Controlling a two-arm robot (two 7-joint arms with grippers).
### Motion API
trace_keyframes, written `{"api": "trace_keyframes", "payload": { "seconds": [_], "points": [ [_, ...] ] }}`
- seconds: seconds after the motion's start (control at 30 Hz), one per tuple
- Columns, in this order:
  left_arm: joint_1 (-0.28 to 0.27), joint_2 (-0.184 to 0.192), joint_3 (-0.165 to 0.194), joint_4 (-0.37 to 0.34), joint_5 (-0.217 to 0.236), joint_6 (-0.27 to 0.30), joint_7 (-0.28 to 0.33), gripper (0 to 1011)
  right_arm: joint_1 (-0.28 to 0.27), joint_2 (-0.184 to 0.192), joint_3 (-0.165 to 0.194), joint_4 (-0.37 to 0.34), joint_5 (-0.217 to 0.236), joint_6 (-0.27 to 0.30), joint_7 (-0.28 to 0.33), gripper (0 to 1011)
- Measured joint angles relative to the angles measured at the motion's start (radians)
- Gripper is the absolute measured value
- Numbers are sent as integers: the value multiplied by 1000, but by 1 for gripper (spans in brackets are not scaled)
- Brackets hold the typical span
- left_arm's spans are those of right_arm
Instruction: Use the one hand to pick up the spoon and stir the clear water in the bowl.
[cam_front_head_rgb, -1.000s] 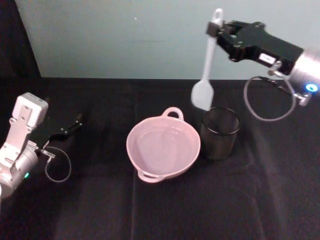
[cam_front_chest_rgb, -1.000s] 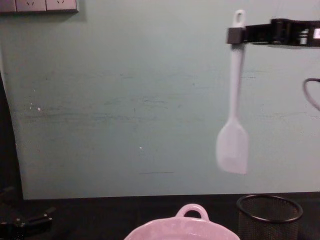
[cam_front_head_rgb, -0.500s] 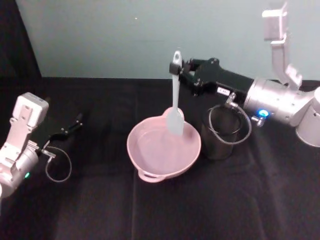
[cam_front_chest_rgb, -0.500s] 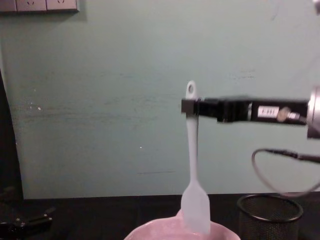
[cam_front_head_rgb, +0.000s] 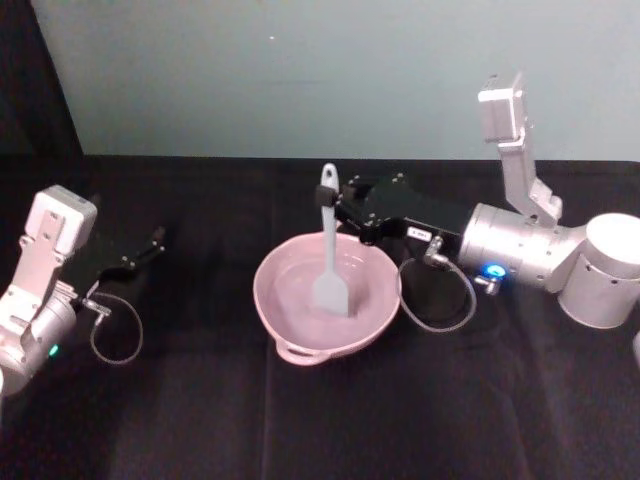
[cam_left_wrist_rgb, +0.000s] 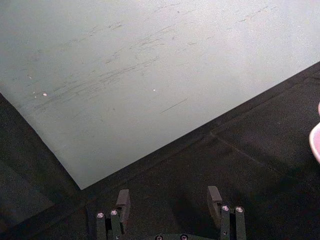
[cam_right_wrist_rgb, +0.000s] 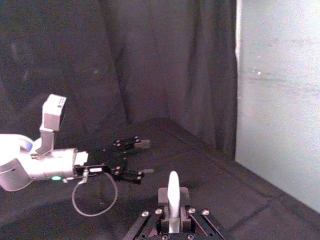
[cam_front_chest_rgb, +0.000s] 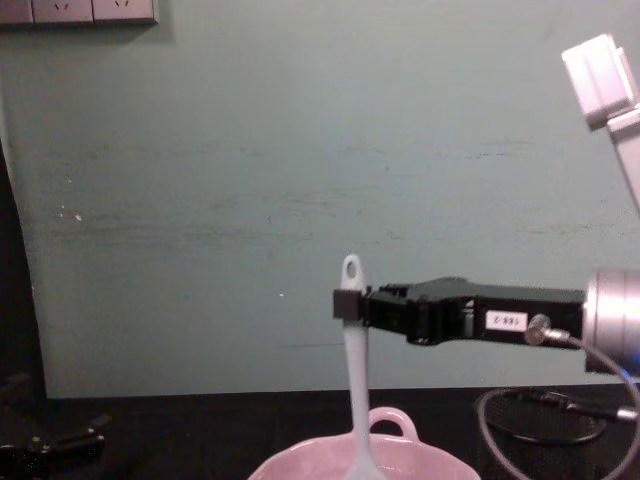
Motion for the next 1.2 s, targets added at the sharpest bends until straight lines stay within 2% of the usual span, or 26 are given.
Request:
{"api": "trace_keyframes", "payload": {
  "seconds": [0.3, 0.53, 0.7, 0.97, 1.2],
  "points": [
    [0, 0, 0, 0, 0, 0, 0, 1011, 17, -73, -22, 82, -10, -16, 25, 127],
    [0, 0, 0, 0, 0, 0, 0, 1011, 36, -152, -15, 180, -50, -104, -1, 127],
    [0, 0, 0, 0, 0, 0, 0, 1011, 46, -203, 11, 247, -71, -174, -34, 126],
    [0, 0, 0, 0, 0, 0, 0, 1011, 55, -239, 47, 302, -84, -226, -61, 126],
    [0, 0, 0, 0, 0, 0, 0, 1011, 54, -234, 65, 306, -110, -236, -77, 126]
  ]
}}
